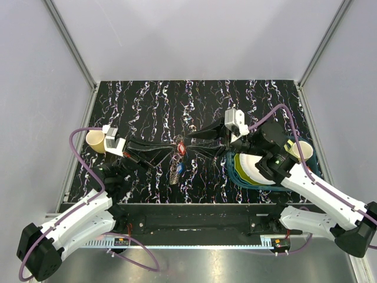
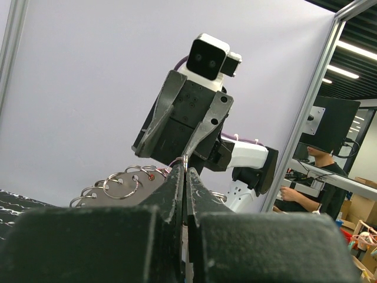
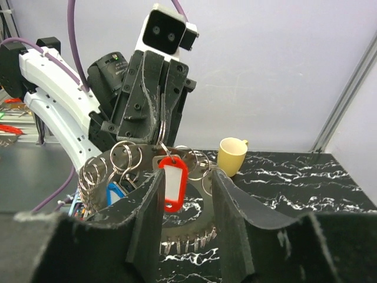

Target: Remove the keys from the keyring

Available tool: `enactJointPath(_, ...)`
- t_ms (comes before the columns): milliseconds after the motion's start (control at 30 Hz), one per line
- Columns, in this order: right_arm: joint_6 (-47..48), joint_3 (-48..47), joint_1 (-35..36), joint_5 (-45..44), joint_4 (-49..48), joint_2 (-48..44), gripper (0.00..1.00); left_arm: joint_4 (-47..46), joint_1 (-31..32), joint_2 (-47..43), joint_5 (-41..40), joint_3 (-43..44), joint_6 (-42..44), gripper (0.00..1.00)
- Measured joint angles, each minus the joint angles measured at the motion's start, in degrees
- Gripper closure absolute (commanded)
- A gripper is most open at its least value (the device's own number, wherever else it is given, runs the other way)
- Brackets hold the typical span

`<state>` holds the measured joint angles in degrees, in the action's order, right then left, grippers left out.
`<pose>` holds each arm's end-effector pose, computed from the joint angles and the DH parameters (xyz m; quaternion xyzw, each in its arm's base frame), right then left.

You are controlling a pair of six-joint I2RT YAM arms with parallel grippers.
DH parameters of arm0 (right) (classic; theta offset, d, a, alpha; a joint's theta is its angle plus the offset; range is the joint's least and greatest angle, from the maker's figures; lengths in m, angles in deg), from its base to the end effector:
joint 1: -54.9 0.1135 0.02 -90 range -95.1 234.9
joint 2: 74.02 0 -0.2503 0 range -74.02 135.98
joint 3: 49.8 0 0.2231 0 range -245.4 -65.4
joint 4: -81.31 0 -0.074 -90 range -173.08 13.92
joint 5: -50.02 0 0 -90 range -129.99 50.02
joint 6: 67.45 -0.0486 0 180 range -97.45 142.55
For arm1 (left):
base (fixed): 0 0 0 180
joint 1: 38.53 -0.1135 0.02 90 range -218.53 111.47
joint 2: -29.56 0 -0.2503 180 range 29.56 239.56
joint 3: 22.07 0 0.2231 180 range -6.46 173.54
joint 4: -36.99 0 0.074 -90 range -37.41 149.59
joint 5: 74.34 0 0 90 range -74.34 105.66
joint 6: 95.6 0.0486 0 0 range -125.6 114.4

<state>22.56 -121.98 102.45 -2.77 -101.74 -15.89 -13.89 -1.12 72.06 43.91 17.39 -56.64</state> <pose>0.1214 0.1763 0.4134 -0.4619 0.4118 0.4807 0.6213 0.0946 -0.1013 0.3574 0.1847 0.3734 -0.6940 0.5872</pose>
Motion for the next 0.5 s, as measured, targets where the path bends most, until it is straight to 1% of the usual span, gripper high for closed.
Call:
enactJointPath(67,1.14,-0.72,0.02,0.04,0.59,0.0,0.6,0.0,0.0,0.0,0.02,0.0,0.02,1.0)
enactJointPath(500,7.74,-4.31,3.04,0.5,5.09,1.07,0.65,0.66,0.0,0.11,0.11,0.0,0.0,1.0)
